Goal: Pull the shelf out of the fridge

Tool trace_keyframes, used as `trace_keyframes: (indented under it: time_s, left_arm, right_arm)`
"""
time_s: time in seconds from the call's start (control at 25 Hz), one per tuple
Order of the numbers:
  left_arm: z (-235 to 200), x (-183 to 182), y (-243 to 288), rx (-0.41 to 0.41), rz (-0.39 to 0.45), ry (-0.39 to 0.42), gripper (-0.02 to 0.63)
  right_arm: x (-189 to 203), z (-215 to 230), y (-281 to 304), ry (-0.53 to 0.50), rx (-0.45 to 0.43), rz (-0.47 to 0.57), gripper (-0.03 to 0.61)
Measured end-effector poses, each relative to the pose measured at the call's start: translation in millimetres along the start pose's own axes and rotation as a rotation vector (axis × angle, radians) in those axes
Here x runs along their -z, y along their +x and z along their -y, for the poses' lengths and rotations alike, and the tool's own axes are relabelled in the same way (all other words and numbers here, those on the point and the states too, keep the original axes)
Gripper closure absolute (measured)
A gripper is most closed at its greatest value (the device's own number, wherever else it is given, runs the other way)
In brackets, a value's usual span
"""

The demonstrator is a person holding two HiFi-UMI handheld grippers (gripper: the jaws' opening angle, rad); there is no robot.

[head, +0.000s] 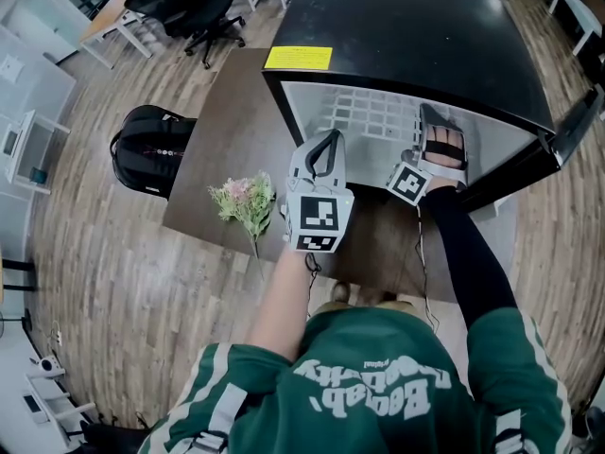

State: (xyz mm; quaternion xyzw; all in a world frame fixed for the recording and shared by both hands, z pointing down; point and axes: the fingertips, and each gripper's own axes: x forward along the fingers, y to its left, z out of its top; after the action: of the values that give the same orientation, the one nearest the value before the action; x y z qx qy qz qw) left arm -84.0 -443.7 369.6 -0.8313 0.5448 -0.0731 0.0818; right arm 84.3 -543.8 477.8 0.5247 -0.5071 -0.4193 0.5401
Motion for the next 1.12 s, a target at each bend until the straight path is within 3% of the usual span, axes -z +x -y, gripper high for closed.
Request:
trace_keyframes:
  time_s: [0.04, 0.08, 0.24, 0.48, 0.72, 0.88, 1.12]
  left_arm:
    - [0.0, 1.6, 0.8, 0.001, -0.003, -0.001, 0.598]
    - [-0.1, 3.6, 1.6, 0.002, -0.006, -0.003, 0.598]
    - [1.7, 8.8, 4.2, 0.008, -0.014, -0.007, 0.598]
    - [1.5, 11.9, 6.5, 0.013, -0.018, -0.01, 0.598]
    - [4.2, 17.6, 10.8, 0.022, -0.027, -0.015, 0.598]
    - [10.6, 16.8, 13.9, 0.032, -0.018, -0.014, 0.598]
    - [10.1, 17.5, 15.6, 0.033, -0.024, -0.019, 0.598]
  right_arm:
    - [-3.6, 1.2, 0.9, -0.008, -0.003, 0.01, 0.374]
    - [-6.9, 0.9, 2.1, -0.018, -0.007, 0.019, 0.374]
    - [-12.7, -3.1, 9.4, -0.045, 0.004, 0.037, 0.426]
    - [-17.5, 5.0, 12.5, 0.026, 0.034, 0.046, 0.43]
    - [-15.6, 2.7, 14.2, -0.007, 0.002, 0.019, 0.433]
    - [-18.4, -1.0, 12.0, 0.039, -0.049, 0.019, 0.434]
    - [-16.0, -3.1, 9.6, 0.037, -0.055, 0.005, 0.434]
